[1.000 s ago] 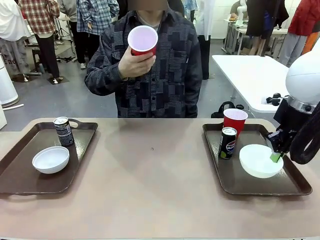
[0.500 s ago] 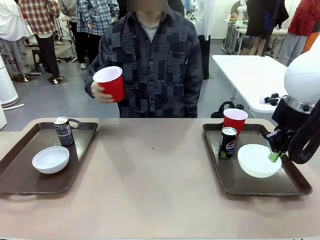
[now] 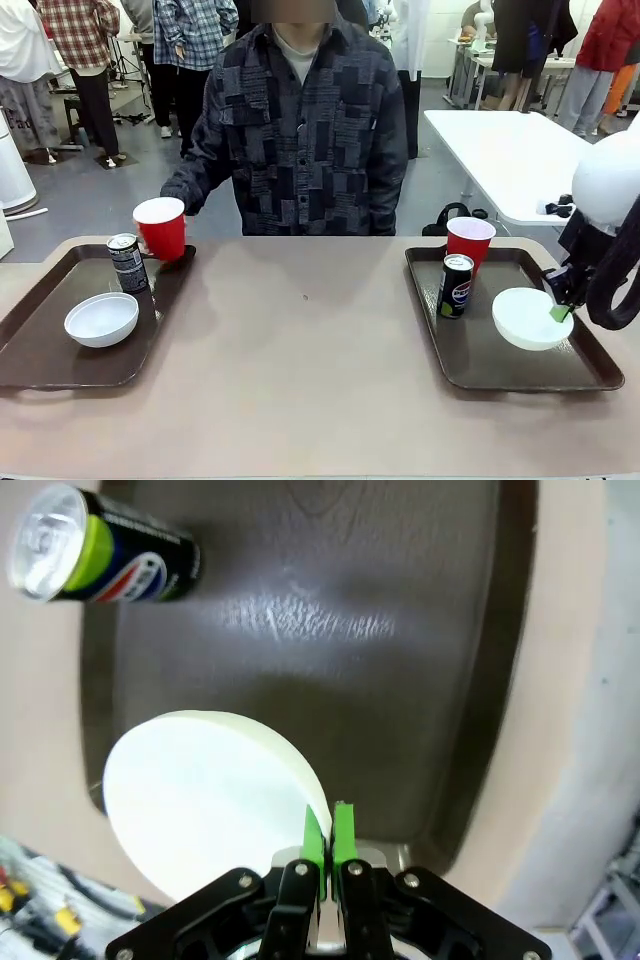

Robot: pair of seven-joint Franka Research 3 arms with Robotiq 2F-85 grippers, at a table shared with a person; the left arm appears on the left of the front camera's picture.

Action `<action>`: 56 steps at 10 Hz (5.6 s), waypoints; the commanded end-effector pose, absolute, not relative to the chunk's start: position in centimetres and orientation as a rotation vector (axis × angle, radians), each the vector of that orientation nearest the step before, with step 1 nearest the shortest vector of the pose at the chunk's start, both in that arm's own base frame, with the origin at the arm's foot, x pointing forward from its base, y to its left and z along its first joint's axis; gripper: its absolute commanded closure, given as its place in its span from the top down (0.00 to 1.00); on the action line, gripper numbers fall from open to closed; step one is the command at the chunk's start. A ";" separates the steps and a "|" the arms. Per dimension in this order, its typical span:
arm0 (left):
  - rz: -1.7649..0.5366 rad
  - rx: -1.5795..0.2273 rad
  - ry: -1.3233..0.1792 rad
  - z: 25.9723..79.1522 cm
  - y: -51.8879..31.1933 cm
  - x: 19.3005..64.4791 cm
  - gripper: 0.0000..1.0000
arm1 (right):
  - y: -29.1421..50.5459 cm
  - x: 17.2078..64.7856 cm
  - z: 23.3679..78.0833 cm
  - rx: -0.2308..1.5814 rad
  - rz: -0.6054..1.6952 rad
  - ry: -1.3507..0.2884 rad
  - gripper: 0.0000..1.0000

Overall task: Prepare tableware on both trays.
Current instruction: Pick up a Picnic Bowl from the table and place it on a Handle tray.

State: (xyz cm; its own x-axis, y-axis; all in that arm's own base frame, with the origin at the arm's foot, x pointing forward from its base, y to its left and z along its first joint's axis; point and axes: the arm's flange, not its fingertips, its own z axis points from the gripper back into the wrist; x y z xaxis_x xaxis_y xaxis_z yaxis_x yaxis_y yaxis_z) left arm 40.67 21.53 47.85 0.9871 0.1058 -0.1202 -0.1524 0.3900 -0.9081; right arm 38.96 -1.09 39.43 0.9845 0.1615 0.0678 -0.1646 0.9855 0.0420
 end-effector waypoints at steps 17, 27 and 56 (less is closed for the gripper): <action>0.166 -1.158 0.057 48.2 21.7 40.6 0.81 | -0.6 33.5 46.3 0.085 0.164 -0.042 1.00; 0.166 -1.158 0.057 48.2 21.7 40.6 0.81 | -0.8 33.0 47.3 0.074 0.176 -0.054 1.00; 0.166 -1.158 0.057 48.2 21.7 40.6 0.81 | -27.3 30.1 44.5 1.148 -0.012 -0.200 1.00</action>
